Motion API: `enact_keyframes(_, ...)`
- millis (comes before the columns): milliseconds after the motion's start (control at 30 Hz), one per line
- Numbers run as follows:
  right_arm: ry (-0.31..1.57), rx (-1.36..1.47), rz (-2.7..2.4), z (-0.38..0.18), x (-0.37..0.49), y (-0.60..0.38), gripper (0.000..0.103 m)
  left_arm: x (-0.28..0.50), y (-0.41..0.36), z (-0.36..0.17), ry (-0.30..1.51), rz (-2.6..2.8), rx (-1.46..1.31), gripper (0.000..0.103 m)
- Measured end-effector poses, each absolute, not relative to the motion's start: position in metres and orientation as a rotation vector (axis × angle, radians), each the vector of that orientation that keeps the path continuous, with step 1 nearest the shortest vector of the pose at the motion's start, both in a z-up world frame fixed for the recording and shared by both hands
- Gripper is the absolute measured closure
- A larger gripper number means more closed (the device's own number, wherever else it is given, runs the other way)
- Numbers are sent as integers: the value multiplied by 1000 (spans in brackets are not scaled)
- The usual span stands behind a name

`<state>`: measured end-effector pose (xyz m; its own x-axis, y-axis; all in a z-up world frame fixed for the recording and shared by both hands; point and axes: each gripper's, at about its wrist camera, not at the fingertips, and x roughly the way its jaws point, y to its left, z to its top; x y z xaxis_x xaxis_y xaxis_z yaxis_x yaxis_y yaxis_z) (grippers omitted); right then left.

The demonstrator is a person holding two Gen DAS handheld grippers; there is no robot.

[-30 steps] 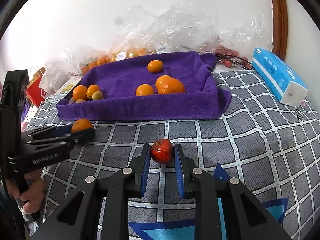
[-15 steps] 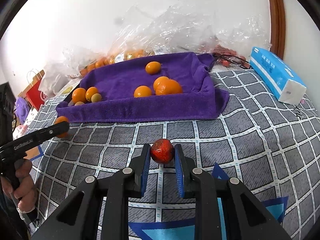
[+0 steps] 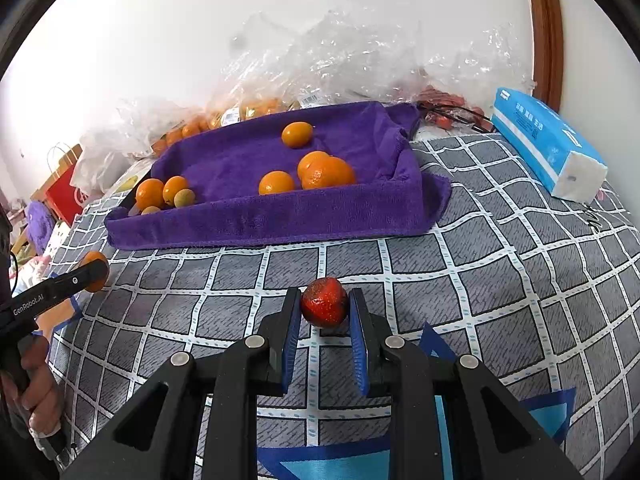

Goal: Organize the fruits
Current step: 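Grasp loose orange with left tool while right tool lifts red strawberry, then carry the orange and red strawberry over the purple towel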

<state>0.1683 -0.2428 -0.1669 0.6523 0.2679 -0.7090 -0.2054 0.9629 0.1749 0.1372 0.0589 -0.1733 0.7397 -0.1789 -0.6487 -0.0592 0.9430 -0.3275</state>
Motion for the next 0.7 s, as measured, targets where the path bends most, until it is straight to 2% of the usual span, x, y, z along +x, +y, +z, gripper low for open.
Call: enact_keyframes(700,803,112,239,-166,167,-249,79,132,55,-171,730,-47,-301,64)
